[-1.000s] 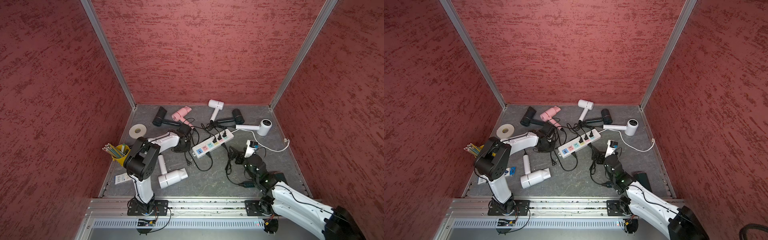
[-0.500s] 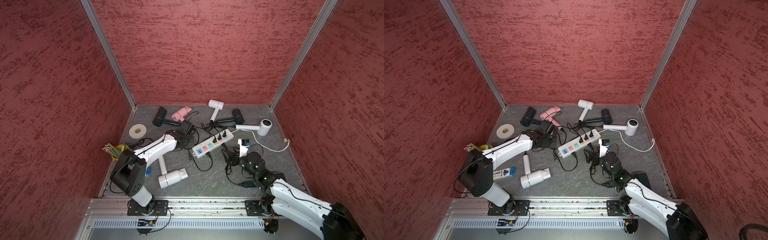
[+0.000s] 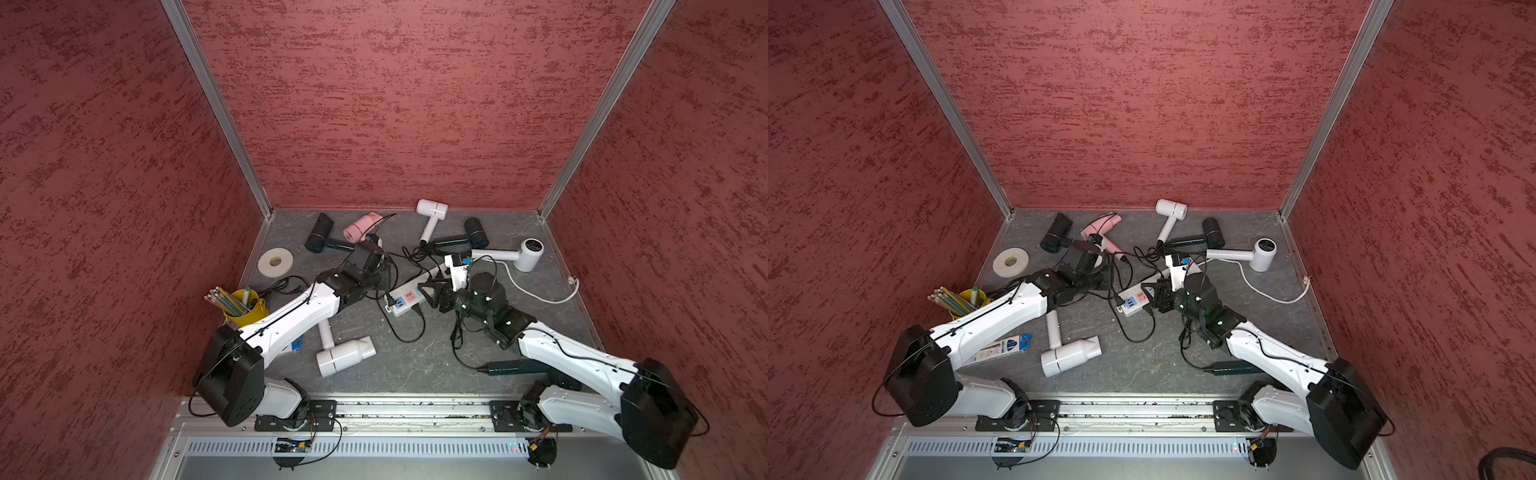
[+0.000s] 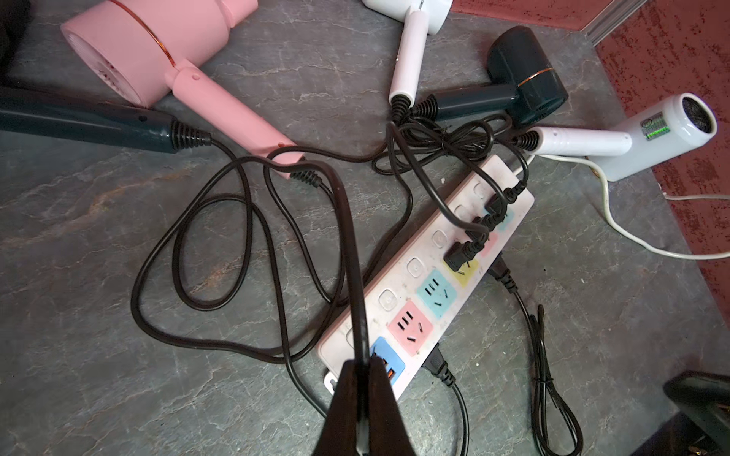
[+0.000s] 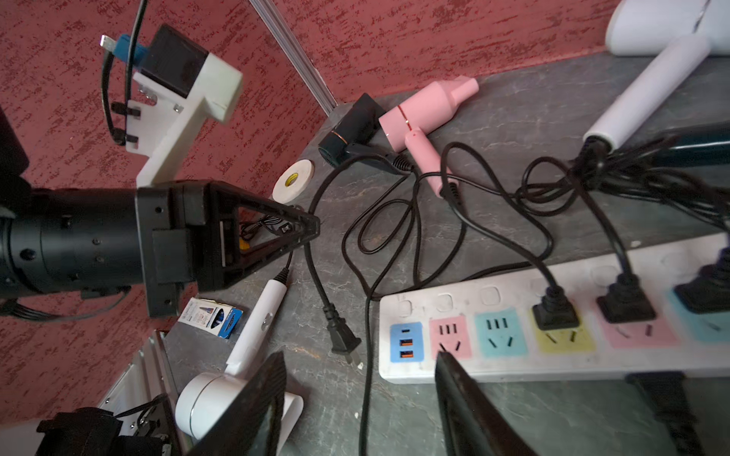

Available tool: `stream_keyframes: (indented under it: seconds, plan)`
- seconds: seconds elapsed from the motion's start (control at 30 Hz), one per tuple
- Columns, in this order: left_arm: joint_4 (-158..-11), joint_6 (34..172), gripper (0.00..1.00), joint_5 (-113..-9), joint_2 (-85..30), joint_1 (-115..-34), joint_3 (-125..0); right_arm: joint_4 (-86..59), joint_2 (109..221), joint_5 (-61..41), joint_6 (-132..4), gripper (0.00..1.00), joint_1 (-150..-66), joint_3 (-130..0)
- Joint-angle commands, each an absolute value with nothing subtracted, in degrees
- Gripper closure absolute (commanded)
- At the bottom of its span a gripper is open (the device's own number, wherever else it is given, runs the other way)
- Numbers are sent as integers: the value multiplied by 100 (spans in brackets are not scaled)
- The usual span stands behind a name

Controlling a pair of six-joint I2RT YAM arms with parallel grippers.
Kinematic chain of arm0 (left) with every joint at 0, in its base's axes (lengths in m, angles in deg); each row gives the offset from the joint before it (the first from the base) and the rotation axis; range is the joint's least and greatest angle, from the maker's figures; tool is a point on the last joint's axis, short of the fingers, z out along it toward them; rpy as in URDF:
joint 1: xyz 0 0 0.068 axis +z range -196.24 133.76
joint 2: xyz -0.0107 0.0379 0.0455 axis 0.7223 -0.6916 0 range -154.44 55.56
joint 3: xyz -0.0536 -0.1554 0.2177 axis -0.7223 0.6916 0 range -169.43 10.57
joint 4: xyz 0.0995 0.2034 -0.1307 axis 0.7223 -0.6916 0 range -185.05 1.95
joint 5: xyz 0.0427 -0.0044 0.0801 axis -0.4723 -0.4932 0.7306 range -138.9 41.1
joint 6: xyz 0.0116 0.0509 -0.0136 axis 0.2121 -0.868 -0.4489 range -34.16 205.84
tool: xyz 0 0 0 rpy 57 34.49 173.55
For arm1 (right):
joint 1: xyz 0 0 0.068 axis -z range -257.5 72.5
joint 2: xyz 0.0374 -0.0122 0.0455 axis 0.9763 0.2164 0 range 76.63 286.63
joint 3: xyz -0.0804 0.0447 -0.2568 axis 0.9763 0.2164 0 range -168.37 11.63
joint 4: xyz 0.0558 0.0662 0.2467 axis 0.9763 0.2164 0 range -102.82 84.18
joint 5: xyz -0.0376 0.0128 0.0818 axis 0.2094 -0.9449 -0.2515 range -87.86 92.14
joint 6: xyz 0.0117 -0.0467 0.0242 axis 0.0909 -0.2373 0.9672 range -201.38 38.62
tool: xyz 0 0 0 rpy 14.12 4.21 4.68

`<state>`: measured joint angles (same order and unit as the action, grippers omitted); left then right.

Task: Charge the blow dryers
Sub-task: Pick up the plug from the center of the board.

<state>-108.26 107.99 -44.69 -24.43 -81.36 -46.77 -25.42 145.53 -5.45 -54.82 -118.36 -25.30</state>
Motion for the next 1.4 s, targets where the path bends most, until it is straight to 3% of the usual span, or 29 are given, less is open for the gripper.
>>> stream_keyframes:
  seconds: [0.0,0.2,0.43,0.6,0.8,1.1,1.27,1.37]
  plan:
    - [-10078,10758,100,-4729,-2363,-8140,-4454,-2172,14845,383,-5729,46,-12312,-2877]
    - [-10135,11065,100,-5084,-2458,-8020,-4426,-2085,15695,1782,-6117,55,-13164,-3540]
    - [-10205,11336,100,-5509,-2333,-7756,-4324,-2206,16766,1540,-6257,60,-13433,-4254]
    - [-10123,11405,100,-5718,-2235,-7592,-4187,-1992,17213,1974,-6090,69,-13472,-4650]
    - [-10133,11428,100,-5819,-2161,-7503,-4159,-1923,17431,2204,-5994,70,-13472,-4817]
    - [-10003,11471,100,-6062,-2171,-7454,-4114,-1910,17607,2205,-5978,86,-13468,-4909]
    - [-9831,11491,100,-6229,-2162,-7433,-4024,-1863,17627,2216,-5937,100,-13472,-4938]
    - [-9673,11517,99,-6348,-2117,-7420,-3947,-1886,17573,2250,-5891,100,-13463,-4874]
